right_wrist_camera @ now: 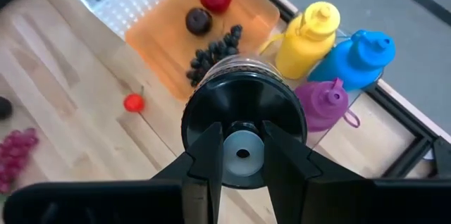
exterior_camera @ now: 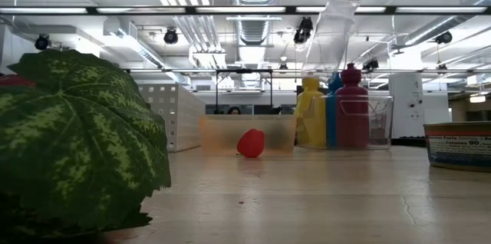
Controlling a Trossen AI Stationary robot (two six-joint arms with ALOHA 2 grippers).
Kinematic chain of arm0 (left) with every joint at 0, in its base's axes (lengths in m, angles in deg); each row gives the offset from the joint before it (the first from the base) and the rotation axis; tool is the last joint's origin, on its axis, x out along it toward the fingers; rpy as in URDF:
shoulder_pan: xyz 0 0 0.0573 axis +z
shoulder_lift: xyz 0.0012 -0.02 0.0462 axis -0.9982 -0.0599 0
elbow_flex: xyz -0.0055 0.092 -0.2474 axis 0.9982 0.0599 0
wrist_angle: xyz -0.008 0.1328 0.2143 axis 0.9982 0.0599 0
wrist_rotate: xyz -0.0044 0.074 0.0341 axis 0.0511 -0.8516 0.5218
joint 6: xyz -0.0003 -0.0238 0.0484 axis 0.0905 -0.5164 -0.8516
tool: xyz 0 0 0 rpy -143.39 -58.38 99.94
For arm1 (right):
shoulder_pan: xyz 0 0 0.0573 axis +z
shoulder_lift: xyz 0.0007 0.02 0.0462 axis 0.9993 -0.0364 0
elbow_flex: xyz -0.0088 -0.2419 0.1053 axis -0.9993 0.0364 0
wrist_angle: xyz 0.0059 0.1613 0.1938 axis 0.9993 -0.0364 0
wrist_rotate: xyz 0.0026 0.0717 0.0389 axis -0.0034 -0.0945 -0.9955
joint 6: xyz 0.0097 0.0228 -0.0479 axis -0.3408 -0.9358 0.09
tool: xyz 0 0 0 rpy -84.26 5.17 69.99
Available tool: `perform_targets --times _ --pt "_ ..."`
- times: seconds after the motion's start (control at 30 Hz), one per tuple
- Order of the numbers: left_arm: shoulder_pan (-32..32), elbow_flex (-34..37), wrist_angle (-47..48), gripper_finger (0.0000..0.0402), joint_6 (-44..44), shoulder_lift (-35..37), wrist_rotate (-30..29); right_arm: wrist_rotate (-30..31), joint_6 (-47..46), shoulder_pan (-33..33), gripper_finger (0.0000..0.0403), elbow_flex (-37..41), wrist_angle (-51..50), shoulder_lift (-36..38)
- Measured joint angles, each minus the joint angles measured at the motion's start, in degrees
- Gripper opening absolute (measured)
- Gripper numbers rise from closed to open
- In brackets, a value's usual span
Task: Pick & Place Food Item
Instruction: Put the transparent tumbler into the transparent bin
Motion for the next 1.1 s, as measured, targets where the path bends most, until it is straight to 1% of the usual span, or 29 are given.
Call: perform_targets --times 0.2,0.4,0.57,0.77,1.0,1.1 --pt "0.0 0.0 0.0 0.0203 0.0 0.0 0.0 -1.6 4.1 -4.0 0.0076 2.2 0.0 -1.5" --pt "0.0 0.0 0.0 0.0204 0.0 0.0 0.0 -3.1 5.4 -6.3 0.0075 7.6 0.0 -1.5" --pt "0.0 0.0 0.0 0.0197 0.0 0.0 0.0 -3.1 7.0 -6.7 0.0075 12.1 0.9 -1.5" --pt "0.0 0.0 0.0 0.0187 0.0 0.0 0.0 -3.1 7.2 -6.7 0.0075 15.1 3.5 -1.5" --pt "0.0 0.0 0.0 0.0178 0.0 0.0 0.0 -4.6 7.2 -6.6 0.0076 18.1 6.6 -1.5" --pt "0.0 0.0 0.0 0.0177 0.0 0.0 0.0 -6.4 7.2 -6.7 0.0076 19.5 8.8 -1.5"
